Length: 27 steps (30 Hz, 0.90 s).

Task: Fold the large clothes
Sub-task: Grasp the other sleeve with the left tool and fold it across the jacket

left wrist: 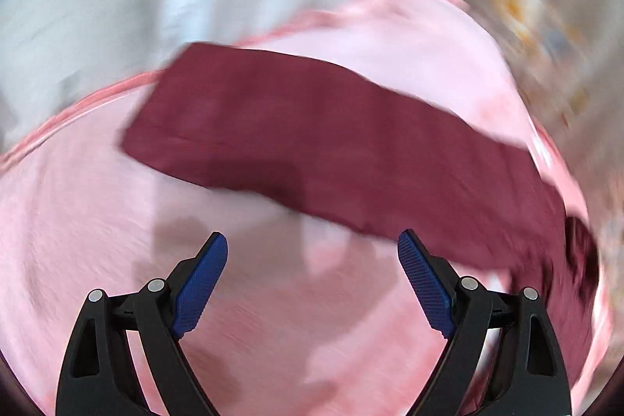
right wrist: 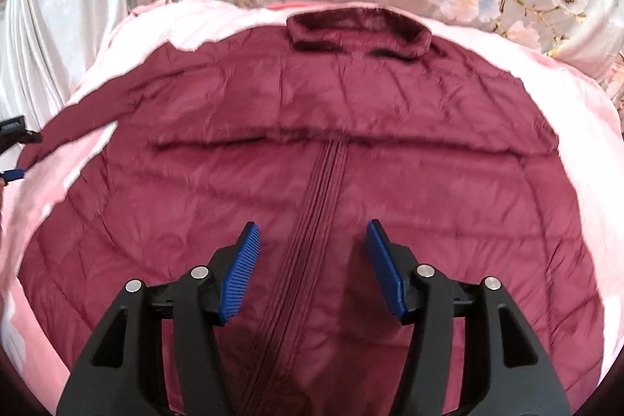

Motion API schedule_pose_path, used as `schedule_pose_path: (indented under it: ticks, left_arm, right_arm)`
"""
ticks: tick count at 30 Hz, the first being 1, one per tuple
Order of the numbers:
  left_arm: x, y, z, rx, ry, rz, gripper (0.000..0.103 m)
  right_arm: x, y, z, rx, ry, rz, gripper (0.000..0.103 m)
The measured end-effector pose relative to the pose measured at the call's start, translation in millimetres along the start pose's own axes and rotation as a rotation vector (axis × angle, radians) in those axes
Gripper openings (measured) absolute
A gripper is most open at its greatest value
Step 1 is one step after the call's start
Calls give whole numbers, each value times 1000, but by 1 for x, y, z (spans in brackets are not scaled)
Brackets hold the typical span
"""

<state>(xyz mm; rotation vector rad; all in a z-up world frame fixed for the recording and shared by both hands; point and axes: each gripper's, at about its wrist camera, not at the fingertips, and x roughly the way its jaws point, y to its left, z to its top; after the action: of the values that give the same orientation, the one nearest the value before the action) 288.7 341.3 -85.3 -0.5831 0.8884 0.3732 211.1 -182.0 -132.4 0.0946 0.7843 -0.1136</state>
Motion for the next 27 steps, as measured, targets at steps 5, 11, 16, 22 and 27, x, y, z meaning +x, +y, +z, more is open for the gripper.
schedule_pose_path:
  ticks: [5, 11, 16, 22, 27]
  left_arm:
    - [17, 38, 28, -132, 15, -23, 83]
    - [12, 3, 39, -10, 4, 27, 1]
    - [-39, -76, 33, 193, -112, -48, 0]
    - [-139, -225, -35, 502, -210, -317, 0]
    - [-155, -308, -119, 668, -102, -454, 6]
  right_arm:
    - [5, -2, -2, 14, 0, -11, 64]
    - [6, -4, -3, 22, 2, -13, 66]
    - [-4, -8, -4, 43, -38, -39, 66]
    - [-25, -32, -8, 137, -70, -46, 66]
    - [-41, -62, -16, 185, -77, -75, 66]
